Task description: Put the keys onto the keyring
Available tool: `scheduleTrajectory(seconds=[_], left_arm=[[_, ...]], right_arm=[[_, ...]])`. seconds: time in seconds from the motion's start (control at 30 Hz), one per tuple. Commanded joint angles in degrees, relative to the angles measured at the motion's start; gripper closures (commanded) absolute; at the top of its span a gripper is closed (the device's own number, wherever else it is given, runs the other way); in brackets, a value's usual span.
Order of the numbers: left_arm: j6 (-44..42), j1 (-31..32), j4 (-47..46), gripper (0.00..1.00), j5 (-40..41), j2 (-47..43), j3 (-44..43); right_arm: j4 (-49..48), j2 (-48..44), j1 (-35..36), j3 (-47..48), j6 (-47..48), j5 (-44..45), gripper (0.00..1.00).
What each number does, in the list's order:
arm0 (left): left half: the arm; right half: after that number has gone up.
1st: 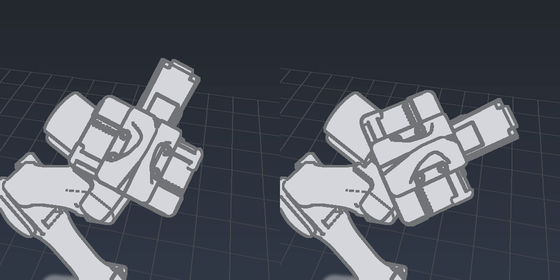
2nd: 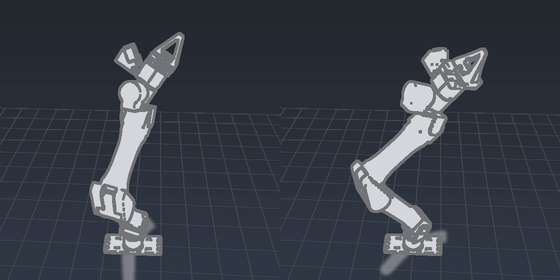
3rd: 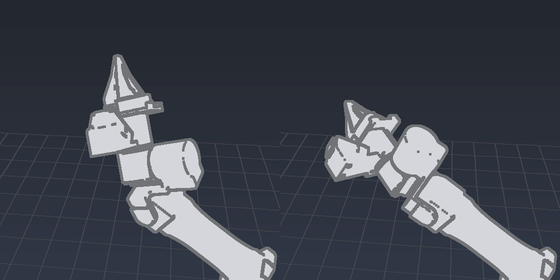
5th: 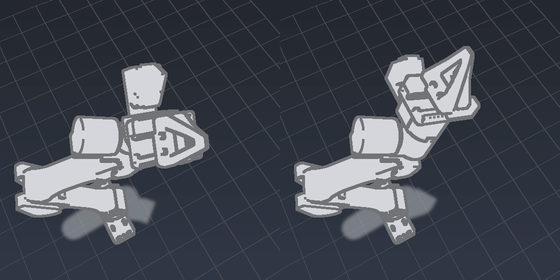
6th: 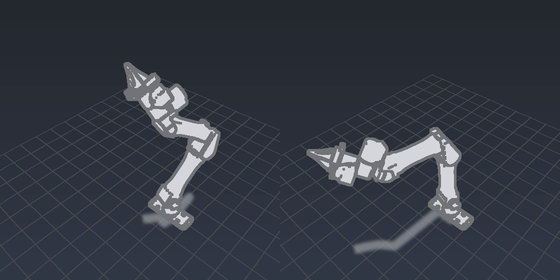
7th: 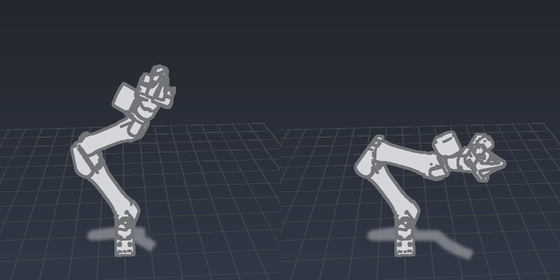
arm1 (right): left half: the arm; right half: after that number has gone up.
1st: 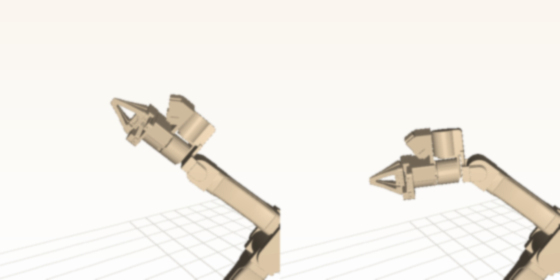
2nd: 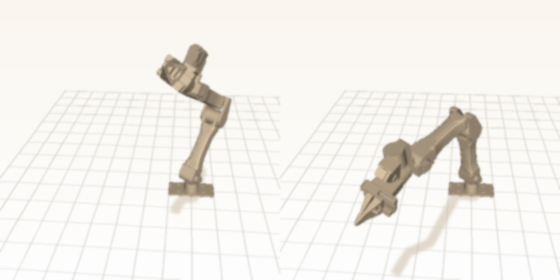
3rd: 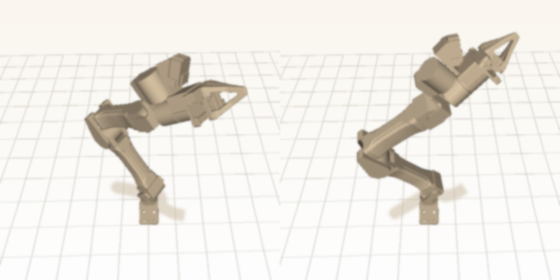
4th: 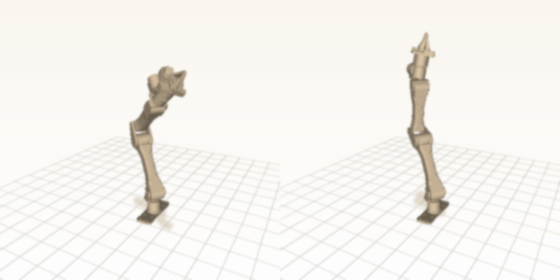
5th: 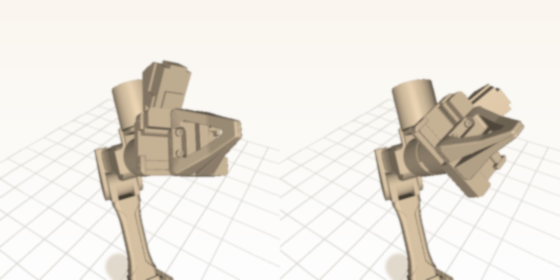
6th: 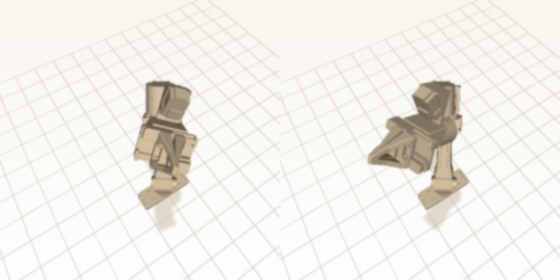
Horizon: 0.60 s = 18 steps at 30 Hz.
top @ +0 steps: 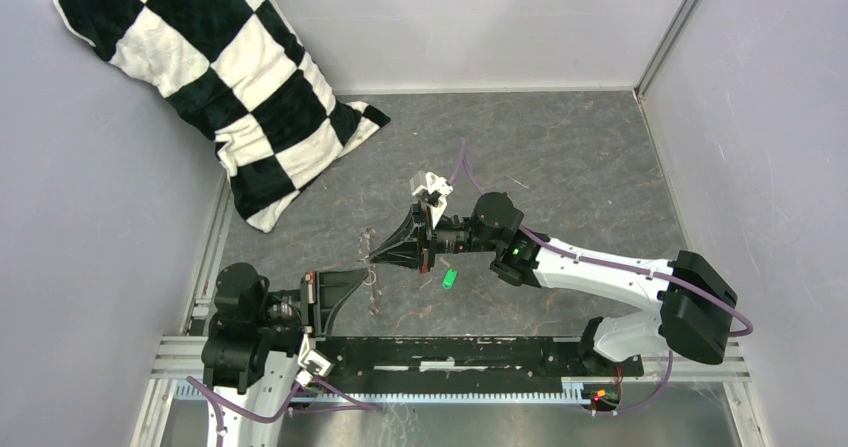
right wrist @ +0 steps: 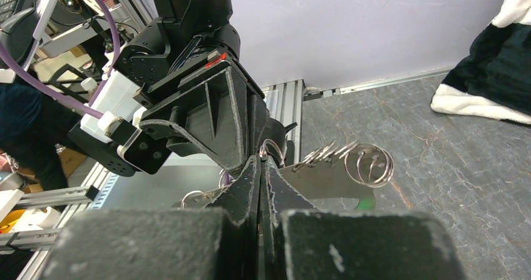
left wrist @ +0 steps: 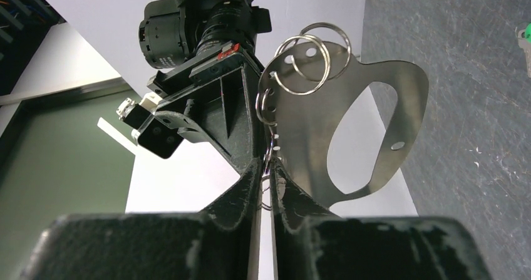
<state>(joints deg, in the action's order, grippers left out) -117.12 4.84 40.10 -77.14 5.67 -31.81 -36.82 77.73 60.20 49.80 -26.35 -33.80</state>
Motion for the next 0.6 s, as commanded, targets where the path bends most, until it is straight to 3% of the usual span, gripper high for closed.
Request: scheduleTrajectory(seconds=[0.0, 0.17, 0.33, 0.47, 0.57], left_arm=[[-4.3, -0.5, -2.0, 0.89, -2.8, -0.7, -0.2], [-2.4, -0.5, -2.0, 0.98, -3.0, -1.4, -0.1], [4.4, -0.5, -2.1, 0.98, -3.8, -1.6, -0.9], [12.1, -0.5, -2.3, 0.98, -3.2, -1.2, -1.7], [17.0, -0.5, -2.3, 0.98, -2.7, -1.0, -2.1]], right_arm=[[-3.0, -0.8, -0.3, 2.0, 0.2, 0.3, 0.99], [-1.6, -1.6, -0.9, 1.3, 0.9, 0.8, 0.92], [2.5, -2.8, -2.0, 2.2, 3.4, 2.1, 0.62], [7.9, -4.3, -3.1, 3.9, 7.7, 3.7, 0.48], [11.4, -5.8, -3.4, 4.8, 11.5, 5.0, 0.43]])
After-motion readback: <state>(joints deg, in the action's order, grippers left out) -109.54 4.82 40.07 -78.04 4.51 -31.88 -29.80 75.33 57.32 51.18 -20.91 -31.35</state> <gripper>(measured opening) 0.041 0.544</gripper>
